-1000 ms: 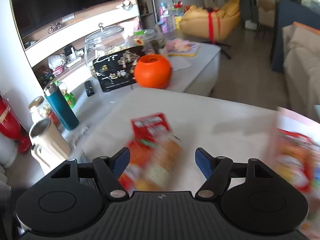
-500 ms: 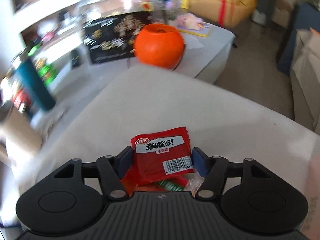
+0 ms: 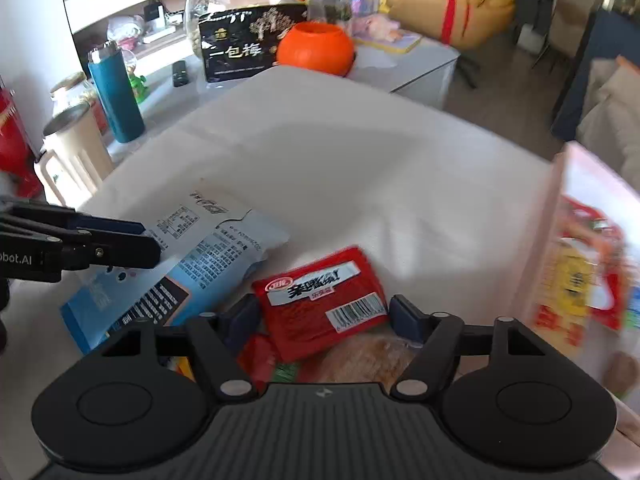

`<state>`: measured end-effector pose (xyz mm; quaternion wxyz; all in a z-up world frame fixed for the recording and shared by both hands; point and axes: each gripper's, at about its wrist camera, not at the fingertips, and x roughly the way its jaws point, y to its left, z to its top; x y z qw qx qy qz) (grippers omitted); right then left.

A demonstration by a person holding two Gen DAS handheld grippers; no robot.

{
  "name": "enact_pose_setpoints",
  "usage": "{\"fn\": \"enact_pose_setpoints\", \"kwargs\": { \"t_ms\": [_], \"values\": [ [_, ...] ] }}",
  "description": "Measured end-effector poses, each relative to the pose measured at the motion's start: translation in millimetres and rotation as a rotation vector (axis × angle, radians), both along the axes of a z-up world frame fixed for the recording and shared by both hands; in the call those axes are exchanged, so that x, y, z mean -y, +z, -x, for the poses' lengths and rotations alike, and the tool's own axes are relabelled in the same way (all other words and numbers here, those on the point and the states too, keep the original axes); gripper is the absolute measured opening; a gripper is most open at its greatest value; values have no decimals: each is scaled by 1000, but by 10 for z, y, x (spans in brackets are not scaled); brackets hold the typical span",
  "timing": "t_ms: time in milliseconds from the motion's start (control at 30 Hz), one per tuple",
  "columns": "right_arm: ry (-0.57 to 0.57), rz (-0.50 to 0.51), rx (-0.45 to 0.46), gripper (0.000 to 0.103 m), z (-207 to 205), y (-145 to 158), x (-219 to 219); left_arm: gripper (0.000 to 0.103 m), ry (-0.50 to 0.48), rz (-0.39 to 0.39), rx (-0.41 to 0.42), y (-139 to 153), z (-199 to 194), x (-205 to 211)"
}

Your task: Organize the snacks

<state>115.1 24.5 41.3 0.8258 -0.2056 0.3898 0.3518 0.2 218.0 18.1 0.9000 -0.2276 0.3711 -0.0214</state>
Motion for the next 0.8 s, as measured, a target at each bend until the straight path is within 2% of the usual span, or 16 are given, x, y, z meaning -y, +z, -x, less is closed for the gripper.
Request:
{"fn": "enact_pose_setpoints", "kwargs": {
  "t_ms": [67, 133, 233, 367, 533, 600, 700, 800],
  "values": [
    [26, -18, 29, 73, 136, 96, 94, 43, 22, -16, -13, 11, 42, -36],
    [66, -41, 11, 74, 259, 158, 173, 41, 59, -44, -27, 34, 64, -96],
    [95, -19, 0, 74, 437, 120, 255, 40, 87, -52, -38, 97, 137, -142],
    [91, 80, 91, 74, 643, -20, 415, 40, 28, 45, -57, 85, 189, -113],
    [20, 103, 170, 75, 720, 24, 688, 42, -21, 44, -52, 115, 145, 81],
    [0, 112, 175, 75, 738, 7, 775, 42, -16, 11, -33, 191, 126, 191],
    [-35, 99, 154, 75, 789, -51, 929, 42, 18, -154, 22, 388, 128, 390],
    [-93, 37, 137, 75, 823, -82, 1113, 42, -20, -193, 33, 492, 63, 569]
  ]
}}
